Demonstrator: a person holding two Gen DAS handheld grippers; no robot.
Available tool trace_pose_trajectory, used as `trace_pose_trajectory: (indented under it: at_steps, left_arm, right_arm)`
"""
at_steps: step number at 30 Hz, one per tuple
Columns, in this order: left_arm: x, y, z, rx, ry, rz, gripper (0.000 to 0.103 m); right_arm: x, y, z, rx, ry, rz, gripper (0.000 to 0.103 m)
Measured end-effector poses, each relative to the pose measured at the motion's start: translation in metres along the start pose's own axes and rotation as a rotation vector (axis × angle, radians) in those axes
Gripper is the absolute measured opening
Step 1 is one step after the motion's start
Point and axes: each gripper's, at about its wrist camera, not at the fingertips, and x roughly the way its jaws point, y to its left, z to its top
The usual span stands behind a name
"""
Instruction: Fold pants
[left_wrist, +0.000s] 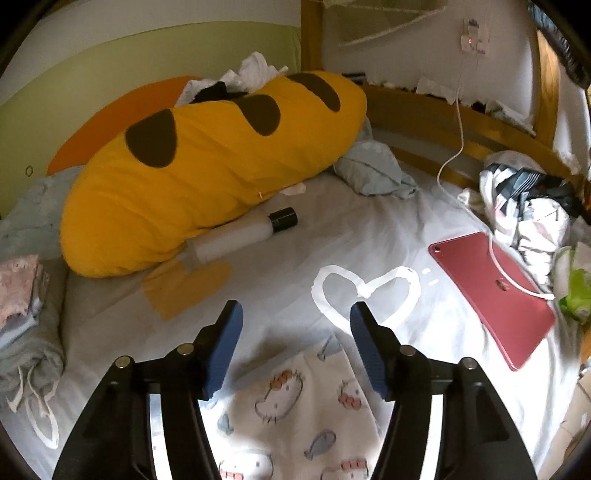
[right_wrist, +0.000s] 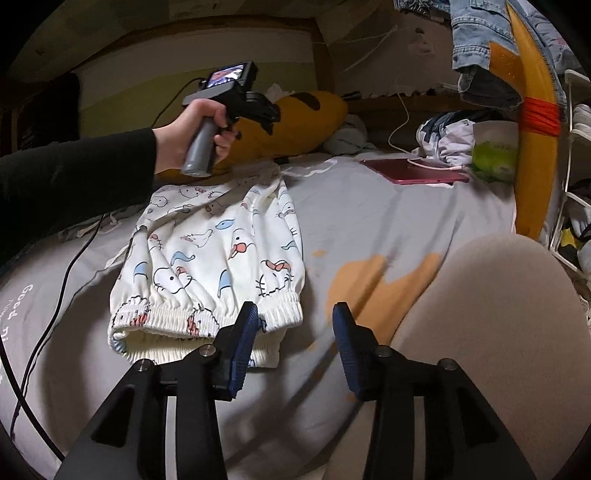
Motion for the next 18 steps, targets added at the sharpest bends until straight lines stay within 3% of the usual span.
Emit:
trace_pose_trajectory:
  at_steps: [3, 5, 12, 18]
  left_arm:
    - [-0.022, 0.010, -0.020, 0.003, -0.017, 0.021, 0.061]
    - [-0.035, 0.016, -0.035, 0.015, 0.005, 0.106, 0.061]
    - [-0.121, 0.050, -0.099, -0.009, -0.140, 0.233, 0.061]
    - [-0.171, 0.072, -0.135, -0.070, -0.241, 0.285, 0.066]
  right_arm:
    - [-0.004, 0.000, 0.001, 0.004, -0.016, 0.003, 0.043]
    - [-0.008, 0.000, 0.002, 0.012, -0.033, 0.011, 0.043]
    - [-0.018, 0.008, 0.014, -0.041, -0.116, 0.010, 0.043]
    - [-0.020, 0.011, 0.033, -0.075, -0.142, 0.010, 0.045]
